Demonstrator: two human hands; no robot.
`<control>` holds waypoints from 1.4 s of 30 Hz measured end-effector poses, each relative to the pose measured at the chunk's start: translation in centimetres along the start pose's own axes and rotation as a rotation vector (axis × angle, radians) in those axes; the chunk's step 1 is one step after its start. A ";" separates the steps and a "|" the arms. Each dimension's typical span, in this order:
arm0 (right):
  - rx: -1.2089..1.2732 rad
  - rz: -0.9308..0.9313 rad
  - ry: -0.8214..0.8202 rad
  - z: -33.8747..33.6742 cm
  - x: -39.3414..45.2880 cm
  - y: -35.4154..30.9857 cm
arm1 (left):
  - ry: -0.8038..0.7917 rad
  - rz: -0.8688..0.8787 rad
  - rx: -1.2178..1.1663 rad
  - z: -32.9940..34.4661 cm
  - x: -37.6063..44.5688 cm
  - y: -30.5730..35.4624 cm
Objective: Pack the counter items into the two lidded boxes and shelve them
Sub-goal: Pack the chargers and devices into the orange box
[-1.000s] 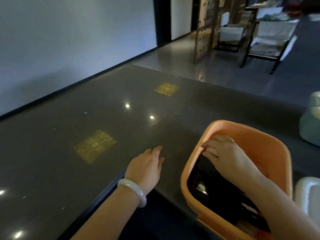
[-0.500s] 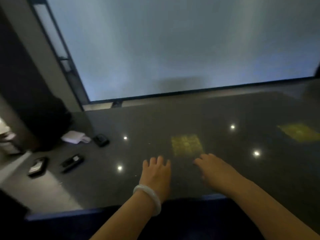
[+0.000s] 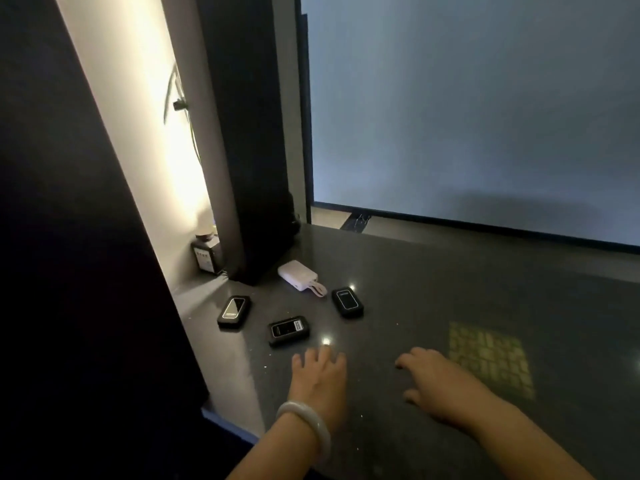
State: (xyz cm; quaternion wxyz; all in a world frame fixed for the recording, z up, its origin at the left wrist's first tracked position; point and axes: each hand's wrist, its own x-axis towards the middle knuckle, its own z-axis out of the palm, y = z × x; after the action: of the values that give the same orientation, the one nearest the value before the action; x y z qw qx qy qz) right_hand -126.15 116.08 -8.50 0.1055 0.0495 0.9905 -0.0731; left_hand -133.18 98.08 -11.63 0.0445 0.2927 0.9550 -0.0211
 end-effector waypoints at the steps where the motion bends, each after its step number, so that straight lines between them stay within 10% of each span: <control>1: 0.001 0.003 0.000 0.1 1.5 -0.3 | 0.005 -0.015 -0.015 0.2 1.0 -1.0; 16: 0.093 -0.022 -0.098 2.3 19.0 -3.2 | -0.010 -0.225 -0.212 3.4 11.8 -11.2; 27: 0.310 0.343 0.129 3.0 29.2 -1.0 | -0.176 -0.255 -0.256 5.8 16.8 -14.7; 42: 0.375 0.452 0.017 5.8 25.9 -0.3 | -0.069 -0.247 -0.362 5.9 16.6 -13.1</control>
State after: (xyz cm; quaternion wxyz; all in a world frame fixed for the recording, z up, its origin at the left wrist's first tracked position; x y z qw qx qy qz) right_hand -150.24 116.98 -19.71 0.0999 0.2880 0.9244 -0.2292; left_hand -153.78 96.11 -18.88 0.1258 0.1598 0.9697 0.1356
